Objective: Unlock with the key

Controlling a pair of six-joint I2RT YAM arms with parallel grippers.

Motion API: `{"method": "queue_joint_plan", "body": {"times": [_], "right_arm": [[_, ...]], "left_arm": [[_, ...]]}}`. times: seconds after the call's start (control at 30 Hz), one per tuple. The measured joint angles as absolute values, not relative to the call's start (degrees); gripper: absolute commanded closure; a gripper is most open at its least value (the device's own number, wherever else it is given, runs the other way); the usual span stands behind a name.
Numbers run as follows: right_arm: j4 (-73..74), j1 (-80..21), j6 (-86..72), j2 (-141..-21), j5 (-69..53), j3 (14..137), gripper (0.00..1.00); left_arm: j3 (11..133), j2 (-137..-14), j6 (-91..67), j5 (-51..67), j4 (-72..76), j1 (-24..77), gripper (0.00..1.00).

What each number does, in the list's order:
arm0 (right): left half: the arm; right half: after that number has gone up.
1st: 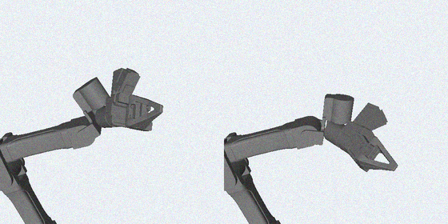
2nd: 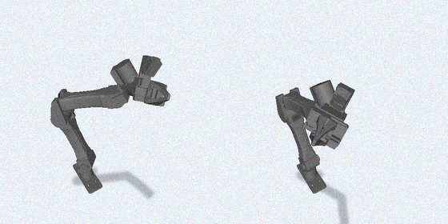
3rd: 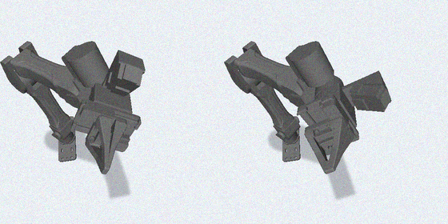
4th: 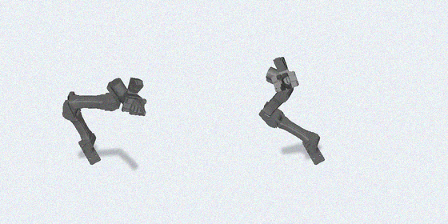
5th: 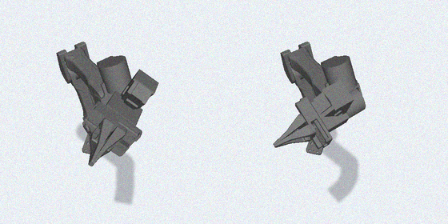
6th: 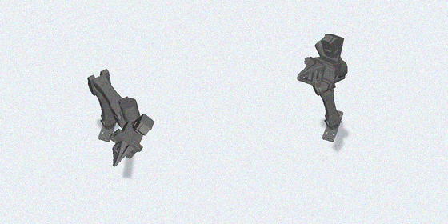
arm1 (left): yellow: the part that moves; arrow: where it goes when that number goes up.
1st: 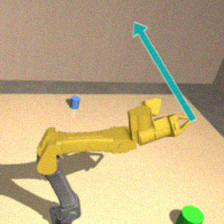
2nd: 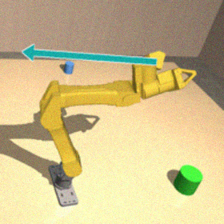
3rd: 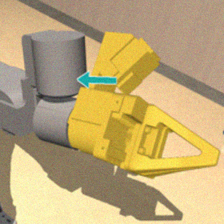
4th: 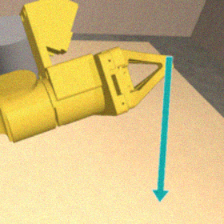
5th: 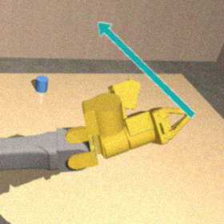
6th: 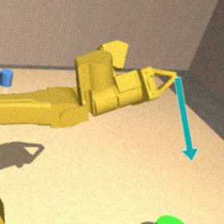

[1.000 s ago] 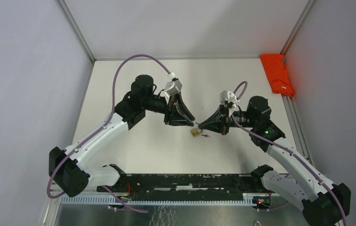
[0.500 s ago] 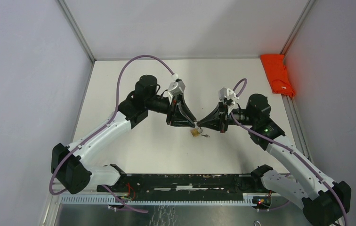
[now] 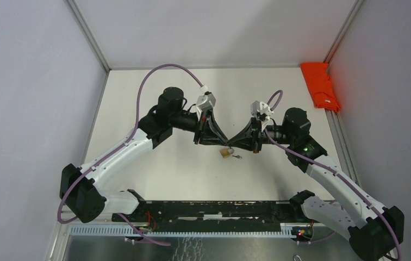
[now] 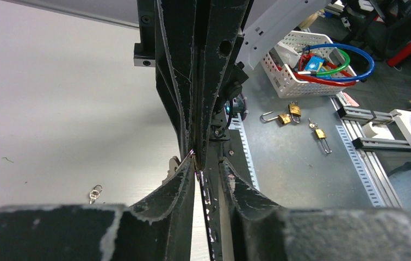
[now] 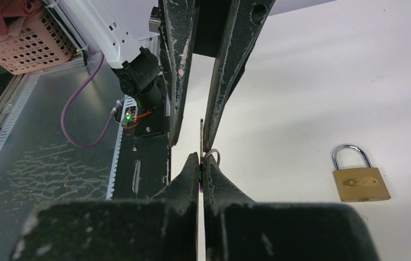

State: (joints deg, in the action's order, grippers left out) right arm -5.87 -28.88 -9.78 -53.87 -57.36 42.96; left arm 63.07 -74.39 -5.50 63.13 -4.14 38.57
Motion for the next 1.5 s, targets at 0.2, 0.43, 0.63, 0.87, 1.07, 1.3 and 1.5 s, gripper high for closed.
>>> {"method": "queue_joint_plan", "body": {"times": [0.2, 0.43, 0.63, 0.87, 1.07, 1.3, 1.5], "right_arm": [[-6.04, -28.95, -10.24, -53.87, -57.58, 42.96, 1.0], [-5.91, -28.93, -10.28, -53.91, -57.45, 42.96, 0.98], [-4.84, -29.06, -9.76, -54.02, -56.14, 43.11, 0.65], [3.11, -29.63, -5.39, -52.45, -48.77, 44.88, 0.48], [10.13, -29.63, -2.07, -50.63, -40.03, 46.28, 0.48], [10.09, -29.61, -1.08, -47.9, -33.52, 46.33, 0.63], [-0.27, -29.61, -4.75, -47.33, -34.02, 45.28, 0.67]], "left_arm": [[63.07, -74.39, -5.5, 61.95, -4.14, 38.87, 0.9], [63.0, -74.06, -5.56, 59.37, -4.14, 39.22, 0.98], [62.96, -73.63, -5.48, 56.16, -4.43, 39.75, 0.98], [65.58, -73.6, -1.85, 49.06, -11.73, 40.27, 0.98], [67.02, -72.77, -0.08, 46.33, -15.57, 40.29, 0.98], [71.42, -72.73, 2.63, 43.27, -21.85, 40.36, 0.98], [79.44, -75.22, 3.55, 31.14, -31.7, 40.4, 0.98]]}}
